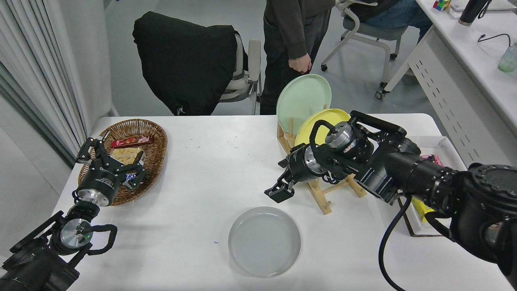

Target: Place the plate on the table

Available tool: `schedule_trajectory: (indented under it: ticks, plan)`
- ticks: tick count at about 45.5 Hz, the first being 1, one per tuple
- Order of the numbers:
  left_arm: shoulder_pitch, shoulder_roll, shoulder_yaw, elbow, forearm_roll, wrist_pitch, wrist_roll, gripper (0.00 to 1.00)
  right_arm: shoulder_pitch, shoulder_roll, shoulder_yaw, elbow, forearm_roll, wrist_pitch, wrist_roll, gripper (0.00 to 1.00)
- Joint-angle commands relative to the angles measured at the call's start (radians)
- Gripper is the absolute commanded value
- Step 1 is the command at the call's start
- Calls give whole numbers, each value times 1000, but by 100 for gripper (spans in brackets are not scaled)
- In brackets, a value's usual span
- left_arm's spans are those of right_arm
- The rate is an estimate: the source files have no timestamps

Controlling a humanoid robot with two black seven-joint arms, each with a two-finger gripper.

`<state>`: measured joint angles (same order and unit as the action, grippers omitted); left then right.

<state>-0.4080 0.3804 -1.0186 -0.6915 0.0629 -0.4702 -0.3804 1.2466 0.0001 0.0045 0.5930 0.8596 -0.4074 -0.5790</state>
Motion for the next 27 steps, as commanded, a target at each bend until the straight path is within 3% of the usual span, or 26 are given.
schedule_trajectory:
  ticks: [1,8,20,27]
  plan:
    - [0,0,0,0,0,-1,0,98,89,0,-120,-1,-143,84,1,99]
    - [0,0,0,0,0,-1,0,98,149,0,-126,-1,-211,102,1,99]
    - [0,0,0,0,0,1,0,98,174,0,-80,-27,-260,340,-1,99]
    - [0,0,0,0,0,-1,0,98,175,0,32,-13,-269,381,-19,99]
